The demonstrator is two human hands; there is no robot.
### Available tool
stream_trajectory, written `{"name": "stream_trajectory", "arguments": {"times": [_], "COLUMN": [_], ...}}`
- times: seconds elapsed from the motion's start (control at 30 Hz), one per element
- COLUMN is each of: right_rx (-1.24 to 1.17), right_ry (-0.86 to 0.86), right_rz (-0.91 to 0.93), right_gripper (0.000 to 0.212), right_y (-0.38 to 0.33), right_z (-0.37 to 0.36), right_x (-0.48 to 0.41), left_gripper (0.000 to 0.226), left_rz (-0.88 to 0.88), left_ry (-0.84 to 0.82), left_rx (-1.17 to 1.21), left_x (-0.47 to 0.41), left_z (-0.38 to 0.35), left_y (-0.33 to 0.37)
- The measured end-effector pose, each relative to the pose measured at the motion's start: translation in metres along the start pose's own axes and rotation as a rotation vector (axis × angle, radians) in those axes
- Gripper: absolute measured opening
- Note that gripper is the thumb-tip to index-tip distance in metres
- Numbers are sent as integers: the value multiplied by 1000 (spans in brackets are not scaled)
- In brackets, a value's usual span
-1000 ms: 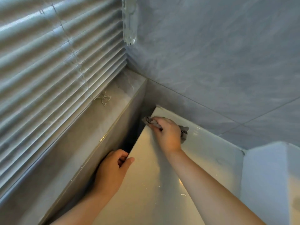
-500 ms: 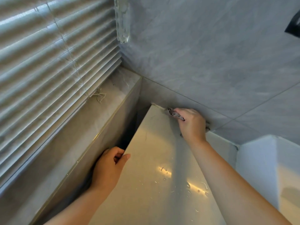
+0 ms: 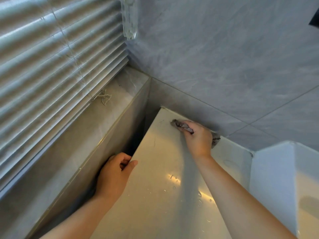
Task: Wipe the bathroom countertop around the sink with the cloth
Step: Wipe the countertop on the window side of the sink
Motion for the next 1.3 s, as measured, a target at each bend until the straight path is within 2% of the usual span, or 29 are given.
{"name": "stream_trajectory", "arguments": {"times": [0.2, 0.33, 0.47, 0.53, 0.6, 0.67, 0.73, 0.87, 0.97, 1.3], "right_rx": [-31, -140, -224, -157, 21, 164, 201, 109, 38, 0], "right_ry": [-67, -143, 91, 142, 135, 150, 160, 72, 101, 1], "right_rz": [1, -84, -114, -78, 14, 64, 57, -59, -121, -104], "right_gripper": [30, 21, 23, 24, 30, 35, 35, 28, 26, 30], "right_y": [-11, -17, -7, 3, 13, 24, 33, 44, 49, 38], "right_z": [-4, 3, 45, 61, 69, 69, 62, 35, 32, 31], "right_x": [57, 75, 55, 36, 19, 9, 8, 11, 11, 73], "left_gripper": [5, 35, 42, 44, 45, 46, 48, 51, 53, 62], "left_rz": [11, -123, -386, -462, -496, -510, -500, -480, -463, -406], "left_ry": [4, 60, -14, -63, -88, -87, -87, -95, -70, -121], "left_rx": [-108, -377, -549, -590, -621, -646, -698, -806, -818, -878], "left_x": [7, 18, 32, 33, 32, 32, 32, 32, 31, 31], "left_z": [3, 1, -17, -27, -35, -40, -44, -49, -50, -51], "left_y": [16, 40, 56, 58, 60, 60, 58, 51, 52, 52]}}
Point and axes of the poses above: each hand's wrist, its own x-axis away from the middle knuckle, its own z-axis out of the back of the hand, y = z × x, the point moved 5 cm from there along -x, towards the middle knuckle, and after that the axes turned 10 degrees about -y, right-handed, at the moved point
